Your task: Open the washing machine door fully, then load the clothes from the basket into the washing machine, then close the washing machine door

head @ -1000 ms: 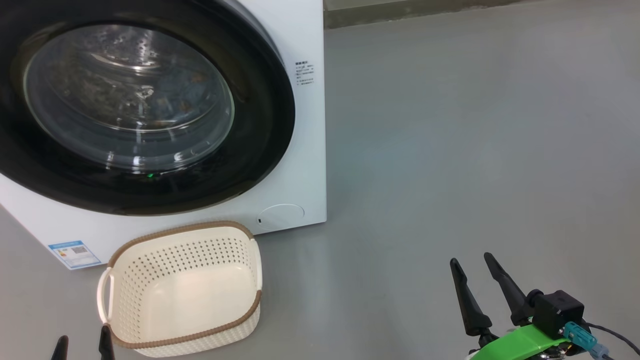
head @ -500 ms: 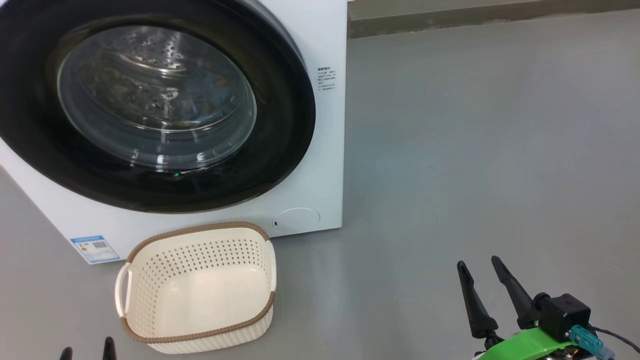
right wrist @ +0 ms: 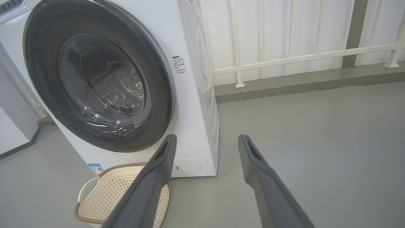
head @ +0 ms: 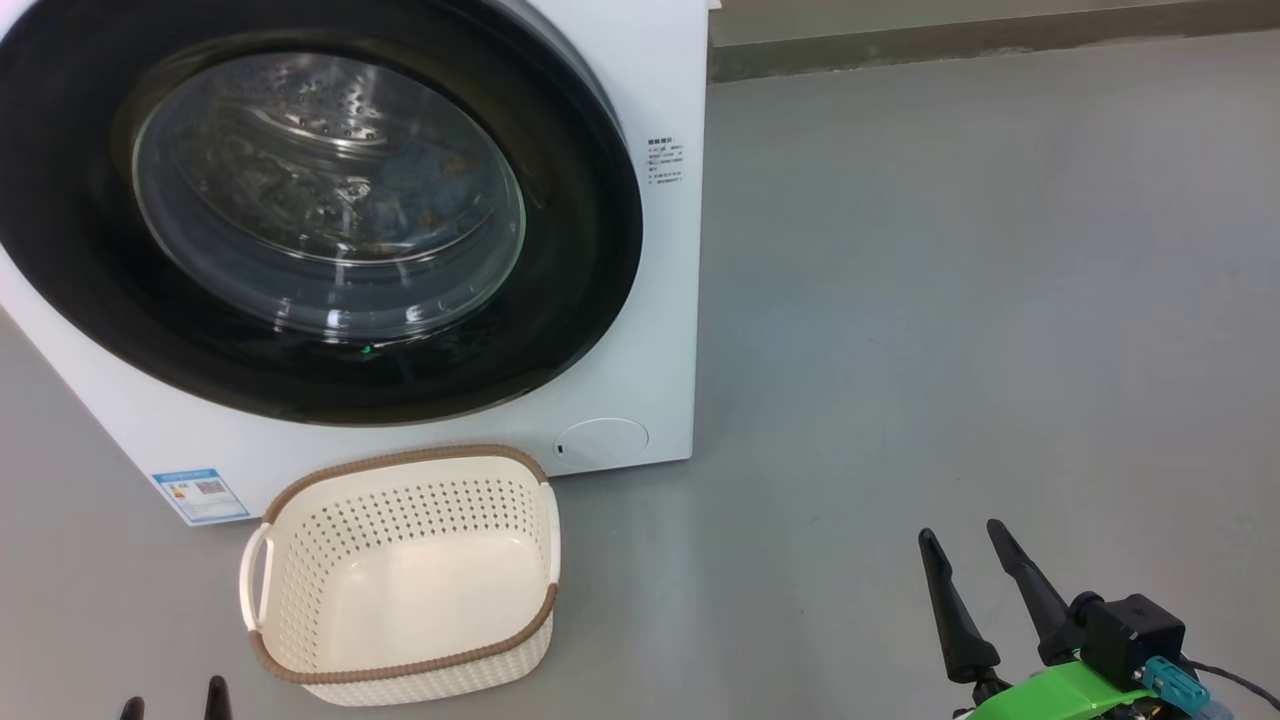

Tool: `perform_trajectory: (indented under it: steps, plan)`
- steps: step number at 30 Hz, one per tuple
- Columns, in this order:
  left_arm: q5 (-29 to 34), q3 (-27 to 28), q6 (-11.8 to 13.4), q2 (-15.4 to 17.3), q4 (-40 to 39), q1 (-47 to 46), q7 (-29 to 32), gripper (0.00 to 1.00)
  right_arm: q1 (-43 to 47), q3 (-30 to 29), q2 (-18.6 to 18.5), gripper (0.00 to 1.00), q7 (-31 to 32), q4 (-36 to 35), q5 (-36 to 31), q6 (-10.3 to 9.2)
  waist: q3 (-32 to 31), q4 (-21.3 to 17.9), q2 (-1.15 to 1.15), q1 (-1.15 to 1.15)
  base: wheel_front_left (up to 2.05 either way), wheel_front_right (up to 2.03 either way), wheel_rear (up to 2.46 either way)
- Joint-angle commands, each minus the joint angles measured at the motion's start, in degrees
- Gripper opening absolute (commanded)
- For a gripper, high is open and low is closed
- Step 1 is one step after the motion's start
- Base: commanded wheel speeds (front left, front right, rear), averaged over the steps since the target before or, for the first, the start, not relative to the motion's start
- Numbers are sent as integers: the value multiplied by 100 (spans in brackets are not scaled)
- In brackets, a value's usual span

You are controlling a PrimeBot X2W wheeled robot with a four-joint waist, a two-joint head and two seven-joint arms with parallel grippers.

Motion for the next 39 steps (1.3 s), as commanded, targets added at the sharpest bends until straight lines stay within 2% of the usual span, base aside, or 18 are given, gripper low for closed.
perform_trajectory:
  steps: [1, 17, 18, 25, 29, 33, 39]
  plan:
    - [29, 213, -14, 32, -95, -68, -37, 100, -35, 121, 4, 100, -26, -139, 39, -32, -2, 12, 0, 0, 0, 0, 0]
    - [6, 131, -14, 52, -101, -23, -37, 100, -29, 128, 4, 100, -26, -100, 77, -32, -45, 45, 0, 0, 0, 0, 0]
    - [-2, -63, 0, -26, 8, 33, 0, 0, 2, 1, 1, 0, 0, 25, 42, 0, -47, 45, 0, 0, 0, 0, 0]
    - [-183, -94, 1, -168, 284, 28, 68, 0, 34, -2, 4, 0, 46, 287, 230, 1, -44, 48, 0, 2, 0, 0, 0]
    - [-432, -102, 0, -164, 298, -28, 137, 0, 24, -22, -2, 0, 112, 275, 487, 0, -49, 51, 0, 13, 0, 0, 0]
    - [-682, -114, 0, -161, 320, -89, 201, 0, 5, -41, -6, 0, 176, 275, 744, -1, -32, 54, 0, 1, 0, 0, 0]
    - [-1053, -130, -1, -156, 353, -188, 299, 0, -27, -71, -11, 0, 272, 272, 1124, -2, -18, 58, 0, 0, 0, 0, 0]
